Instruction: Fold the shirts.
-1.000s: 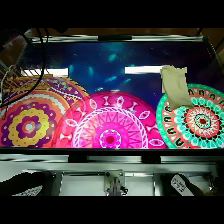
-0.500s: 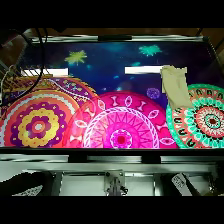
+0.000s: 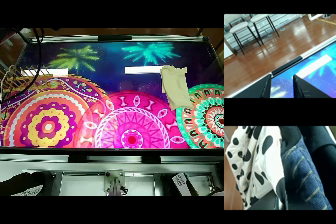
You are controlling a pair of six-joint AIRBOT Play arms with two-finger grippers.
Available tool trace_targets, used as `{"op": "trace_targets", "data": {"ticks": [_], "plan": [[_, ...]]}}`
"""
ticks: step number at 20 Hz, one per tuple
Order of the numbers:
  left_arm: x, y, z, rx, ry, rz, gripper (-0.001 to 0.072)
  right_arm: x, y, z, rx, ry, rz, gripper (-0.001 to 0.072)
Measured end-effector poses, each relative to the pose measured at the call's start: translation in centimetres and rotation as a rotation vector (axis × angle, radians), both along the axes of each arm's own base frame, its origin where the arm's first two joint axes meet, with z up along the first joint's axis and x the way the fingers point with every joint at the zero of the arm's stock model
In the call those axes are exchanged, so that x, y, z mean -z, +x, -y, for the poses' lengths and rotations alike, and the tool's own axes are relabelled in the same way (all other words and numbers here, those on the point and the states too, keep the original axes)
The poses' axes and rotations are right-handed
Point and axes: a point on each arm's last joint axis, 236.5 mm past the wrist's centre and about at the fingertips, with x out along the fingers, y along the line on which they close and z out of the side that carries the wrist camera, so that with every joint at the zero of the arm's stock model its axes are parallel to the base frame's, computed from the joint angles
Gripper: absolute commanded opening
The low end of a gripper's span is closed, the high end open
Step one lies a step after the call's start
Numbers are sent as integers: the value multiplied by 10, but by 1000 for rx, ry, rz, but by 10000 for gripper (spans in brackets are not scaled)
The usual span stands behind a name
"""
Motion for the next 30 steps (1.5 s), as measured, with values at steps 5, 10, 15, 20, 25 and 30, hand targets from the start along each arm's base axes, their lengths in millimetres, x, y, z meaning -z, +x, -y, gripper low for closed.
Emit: {"op": "trace_targets", "data": {"ticks": [5,10,15,20,25,30], "plan": [[3,3,0,-2,3,-5,330,10,11,-2,-57,49,-15,69],[10,8,3,-2,10,-19,330,-17,18,-7,-116,-58,-23,67],[17,13,6,-2,17,-31,330,-50,25,-7,-153,-195,-35,68],[19,14,7,-2,18,-33,330,-41,35,4,-167,-165,-33,68],[18,13,6,-2,17,-32,330,6,45,17,-169,16,-21,68],[18,13,6,-2,21,-29,330,26,22,14,-71,109,-53,68]]}}
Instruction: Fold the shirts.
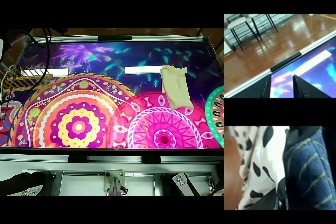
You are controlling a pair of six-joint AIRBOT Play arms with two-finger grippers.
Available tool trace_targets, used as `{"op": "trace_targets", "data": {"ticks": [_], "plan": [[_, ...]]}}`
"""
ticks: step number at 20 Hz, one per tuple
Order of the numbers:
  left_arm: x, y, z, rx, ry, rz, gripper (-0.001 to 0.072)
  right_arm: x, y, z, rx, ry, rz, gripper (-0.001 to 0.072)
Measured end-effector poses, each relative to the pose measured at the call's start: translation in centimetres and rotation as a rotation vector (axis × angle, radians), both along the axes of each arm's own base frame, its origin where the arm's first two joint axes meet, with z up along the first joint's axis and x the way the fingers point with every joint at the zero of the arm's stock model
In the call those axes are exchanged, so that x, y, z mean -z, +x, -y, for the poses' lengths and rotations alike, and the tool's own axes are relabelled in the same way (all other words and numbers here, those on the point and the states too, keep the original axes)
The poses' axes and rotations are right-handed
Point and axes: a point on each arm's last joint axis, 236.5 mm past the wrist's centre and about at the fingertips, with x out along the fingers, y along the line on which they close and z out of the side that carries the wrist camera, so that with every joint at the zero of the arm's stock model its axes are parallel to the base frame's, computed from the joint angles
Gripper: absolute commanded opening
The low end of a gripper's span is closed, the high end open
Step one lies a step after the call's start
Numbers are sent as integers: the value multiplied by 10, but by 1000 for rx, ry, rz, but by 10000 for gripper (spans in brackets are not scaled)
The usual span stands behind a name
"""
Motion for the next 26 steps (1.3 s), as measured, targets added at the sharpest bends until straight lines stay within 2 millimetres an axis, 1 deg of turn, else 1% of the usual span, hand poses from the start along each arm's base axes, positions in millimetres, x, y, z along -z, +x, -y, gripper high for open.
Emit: {"op": "trace_targets", "data": {"ticks": [3,4,5,6,7,8,10,12,16,20,22,23,24,25,26], "plan": [[-1,0,0,1,3,4,330,2,-13,-4,51,13,-19,70],[-1,0,0,1,5,6,330,3,-15,-5,58,17,-21,98],[-1,0,0,1,5,7,330,3,-17,-6,64,19,-22,239],[-1,0,0,1,5,8,330,7,-19,-8,74,39,-18,463],[-1,0,0,1,6,8,330,11,-20,-9,77,53,-16,511],[-1,0,0,2,6,9,330,6,-18,-8,69,34,-15,511],[-1,0,0,2,7,9,330,5,-13,-12,41,29,8,511],[-1,1,1,2,6,10,330,1,-7,-20,-1,20,43,511],[-1,1,1,3,5,10,330,-8,-8,-46,-48,-4,108,511],[0,1,2,6,1,8,330,-10,-7,-75,-101,2,168,511],[1,1,2,6,2,4,330,-11,-3,-88,-141,3,196,510],[2,1,2,6,5,-2,330,-12,4,-93,-179,6,214,510],[5,1,2,5,9,-12,330,-12,16,-100,-234,12,238,510],[8,1,1,3,15,-26,330,-14,31,-104,-298,15,262,502],[13,1,1,1,22,-42,330,-16,51,-109,-378,17,292,502]]}}
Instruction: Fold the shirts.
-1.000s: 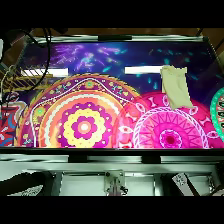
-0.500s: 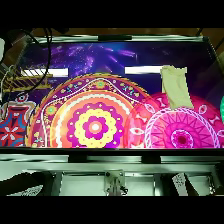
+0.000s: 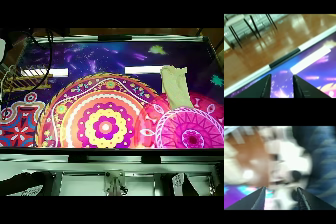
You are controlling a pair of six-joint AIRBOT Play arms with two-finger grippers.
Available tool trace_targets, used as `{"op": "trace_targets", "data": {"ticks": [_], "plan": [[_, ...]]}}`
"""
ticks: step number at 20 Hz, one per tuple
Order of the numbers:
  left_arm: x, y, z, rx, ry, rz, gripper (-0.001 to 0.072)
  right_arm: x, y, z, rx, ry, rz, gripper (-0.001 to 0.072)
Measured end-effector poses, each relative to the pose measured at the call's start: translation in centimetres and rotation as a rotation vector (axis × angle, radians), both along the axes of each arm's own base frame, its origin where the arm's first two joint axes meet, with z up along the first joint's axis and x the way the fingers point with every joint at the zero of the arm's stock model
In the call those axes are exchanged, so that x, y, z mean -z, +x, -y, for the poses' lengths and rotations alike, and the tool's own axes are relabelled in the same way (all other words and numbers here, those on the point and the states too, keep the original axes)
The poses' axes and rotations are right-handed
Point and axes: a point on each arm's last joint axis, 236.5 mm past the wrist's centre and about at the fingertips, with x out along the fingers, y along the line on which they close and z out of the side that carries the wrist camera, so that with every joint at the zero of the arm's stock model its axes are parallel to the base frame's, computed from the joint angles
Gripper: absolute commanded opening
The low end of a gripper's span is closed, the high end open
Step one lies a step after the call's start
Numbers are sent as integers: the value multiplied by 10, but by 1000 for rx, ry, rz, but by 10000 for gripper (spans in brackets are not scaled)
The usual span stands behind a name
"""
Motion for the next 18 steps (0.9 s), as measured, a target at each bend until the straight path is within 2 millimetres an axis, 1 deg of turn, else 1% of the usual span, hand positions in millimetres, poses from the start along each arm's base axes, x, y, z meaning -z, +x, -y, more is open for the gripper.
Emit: {"op": "trace_targets", "data": {"ticks": [1,4,6,7,9,11,13,14,15,16,18], "plan": [[7,-1,-1,-4,12,-26,330,-3,23,-4,-87,-2,35,502],[32,-3,-6,-17,55,-124,330,-7,102,-20,-398,50,143,502],[55,-5,-9,-28,93,-207,330,2,154,-31,-607,146,204,502],[68,-6,-10,-34,113,-251,330,9,175,-36,-690,198,220,502],[95,-6,-12,-46,148,-340,330,27,218,-54,-868,309,218,502],[122,-6,-14,-59,187,-428,330,53,262,-81,-1036,418,178,502],[149,-7,-19,-84,208,-522,330,83,305,-128,-1207,523,103,502],[165,-6,-24,-108,209,-578,330,102,324,-155,-1278,564,42,503],[178,-6,-29,-136,205,-631,330,125,340,-183,-1335,590,-46,503],[192,-6,-35,-169,199,-688,331,150,352,-208,-1371,602,-146,503],[223,-10,-53,-251,188,-822,331,204,370,-251,-1403,589,-369,504]]}}
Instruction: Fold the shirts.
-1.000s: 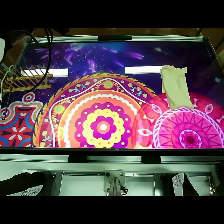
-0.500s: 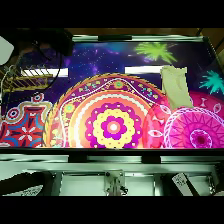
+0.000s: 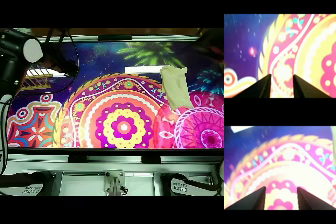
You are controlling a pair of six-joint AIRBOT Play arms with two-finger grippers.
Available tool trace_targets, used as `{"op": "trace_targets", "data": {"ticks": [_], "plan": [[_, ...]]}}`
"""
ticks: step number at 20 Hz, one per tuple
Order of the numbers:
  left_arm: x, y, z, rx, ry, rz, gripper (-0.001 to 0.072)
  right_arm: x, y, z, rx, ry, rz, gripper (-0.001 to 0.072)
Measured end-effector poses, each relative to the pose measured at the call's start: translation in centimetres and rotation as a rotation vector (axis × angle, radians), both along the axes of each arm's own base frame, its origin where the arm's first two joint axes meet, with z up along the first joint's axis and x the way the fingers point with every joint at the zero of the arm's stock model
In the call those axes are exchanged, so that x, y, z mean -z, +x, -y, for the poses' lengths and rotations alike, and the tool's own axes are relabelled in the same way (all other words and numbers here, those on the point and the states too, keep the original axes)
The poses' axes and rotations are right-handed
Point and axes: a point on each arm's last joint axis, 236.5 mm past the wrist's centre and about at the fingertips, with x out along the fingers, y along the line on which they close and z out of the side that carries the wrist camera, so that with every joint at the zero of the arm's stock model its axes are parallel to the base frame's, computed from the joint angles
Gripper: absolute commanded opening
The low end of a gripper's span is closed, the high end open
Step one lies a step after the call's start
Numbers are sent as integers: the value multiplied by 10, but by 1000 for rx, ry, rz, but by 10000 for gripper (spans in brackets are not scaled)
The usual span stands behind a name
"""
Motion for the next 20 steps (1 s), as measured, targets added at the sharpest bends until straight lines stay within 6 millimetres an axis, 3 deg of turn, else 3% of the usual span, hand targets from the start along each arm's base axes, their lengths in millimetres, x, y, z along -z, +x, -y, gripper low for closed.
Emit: {"op": "trace_targets", "data": {"ticks": [3,5,7,11,20], "plan": [[39,-13,-24,-118,28,-163,332,71,11,-52,-110,-155,-164,504],[54,-22,-30,-155,44,-230,331,103,12,-74,-159,-220,-236,504],[65,-28,-32,-172,55,-272,331,122,11,-86,-187,-259,-277,504],[74,-34,-34,-187,65,-310,331,136,11,-97,-208,-287,-304,504],[77,-36,-35,-188,71,-323,331,140,13,-101,-215,-297,-303,504]]}}
